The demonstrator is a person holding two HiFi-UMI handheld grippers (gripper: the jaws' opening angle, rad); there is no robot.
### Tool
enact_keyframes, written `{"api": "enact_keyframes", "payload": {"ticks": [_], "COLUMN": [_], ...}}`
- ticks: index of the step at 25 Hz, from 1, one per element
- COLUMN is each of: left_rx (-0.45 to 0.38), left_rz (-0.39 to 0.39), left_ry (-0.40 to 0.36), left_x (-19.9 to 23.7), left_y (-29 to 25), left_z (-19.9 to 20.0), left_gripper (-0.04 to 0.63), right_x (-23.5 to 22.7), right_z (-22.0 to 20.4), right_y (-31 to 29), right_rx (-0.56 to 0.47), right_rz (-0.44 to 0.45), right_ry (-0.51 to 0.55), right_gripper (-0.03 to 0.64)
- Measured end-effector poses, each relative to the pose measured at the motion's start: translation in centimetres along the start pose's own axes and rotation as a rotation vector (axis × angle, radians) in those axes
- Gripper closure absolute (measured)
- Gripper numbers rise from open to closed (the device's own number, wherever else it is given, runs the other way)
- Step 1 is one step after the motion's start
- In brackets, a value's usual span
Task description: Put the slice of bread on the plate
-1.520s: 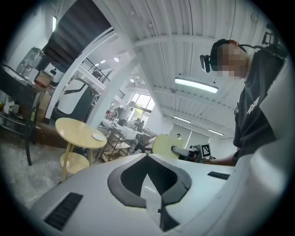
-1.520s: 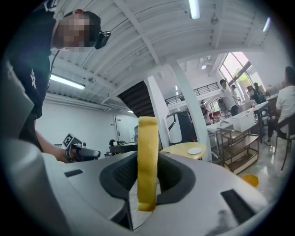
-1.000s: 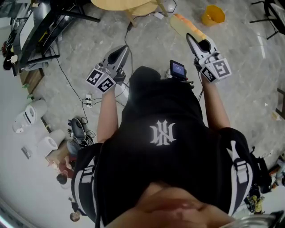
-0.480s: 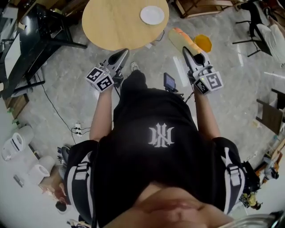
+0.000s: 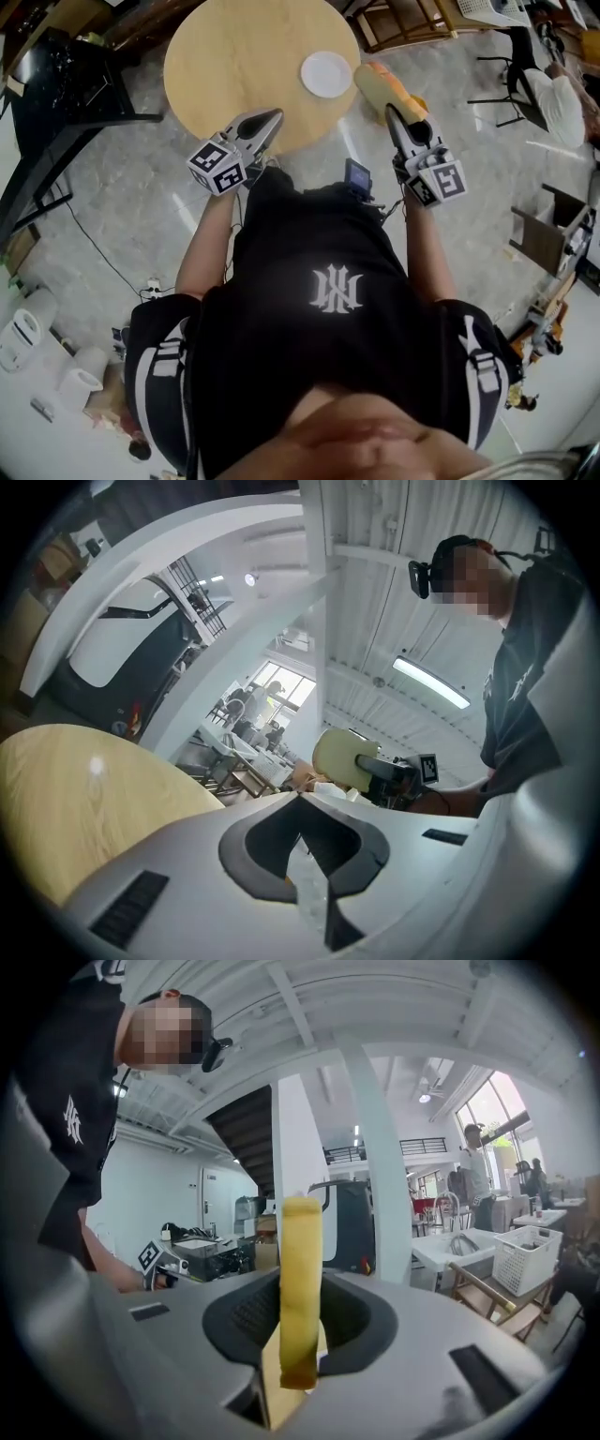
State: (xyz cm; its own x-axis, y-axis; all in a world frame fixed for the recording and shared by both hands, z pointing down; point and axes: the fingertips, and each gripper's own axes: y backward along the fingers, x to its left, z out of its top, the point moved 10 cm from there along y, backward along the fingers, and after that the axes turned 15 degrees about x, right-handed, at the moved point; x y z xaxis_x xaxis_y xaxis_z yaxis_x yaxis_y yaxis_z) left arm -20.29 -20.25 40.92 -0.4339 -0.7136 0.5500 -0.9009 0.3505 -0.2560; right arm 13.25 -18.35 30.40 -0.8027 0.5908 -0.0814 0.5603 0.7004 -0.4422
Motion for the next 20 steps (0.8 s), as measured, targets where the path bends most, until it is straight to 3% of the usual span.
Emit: {"api": "enact_keyframes", "payload": {"ticks": [6,13,17,20], "left_rx": [0.013,0.035,0.082,0.109], "left_rz": [0.060,0.189,0.192,0.188], "left_ry": [0.047,0.097,0.082,0.051], "left_x": [1.4,0.8,0.1,0.1], "left_y": [-2.0,-4.2,-6.2,-7.4], "left_z": [-0.3,-0.6,-1.0,-0.9], "left_gripper": [0.583,0.582,0.583,0.583], "right_x": [-3.6,-8.2,-9.8,-10.7], "right_z": [-0.2,-1.4,-2.3,-3.7], "right_y": [-1.8,-6.5,-8.0,-9.2], "right_rx": [0.042,0.096,0.125,0.160], "right_rz": [0.050,0.221,0.304,0.406], "right_ry": [-0.014,-0.057,-0.029,-0.077], "right_gripper": [0.526,0.526,0.526,0.526]}}
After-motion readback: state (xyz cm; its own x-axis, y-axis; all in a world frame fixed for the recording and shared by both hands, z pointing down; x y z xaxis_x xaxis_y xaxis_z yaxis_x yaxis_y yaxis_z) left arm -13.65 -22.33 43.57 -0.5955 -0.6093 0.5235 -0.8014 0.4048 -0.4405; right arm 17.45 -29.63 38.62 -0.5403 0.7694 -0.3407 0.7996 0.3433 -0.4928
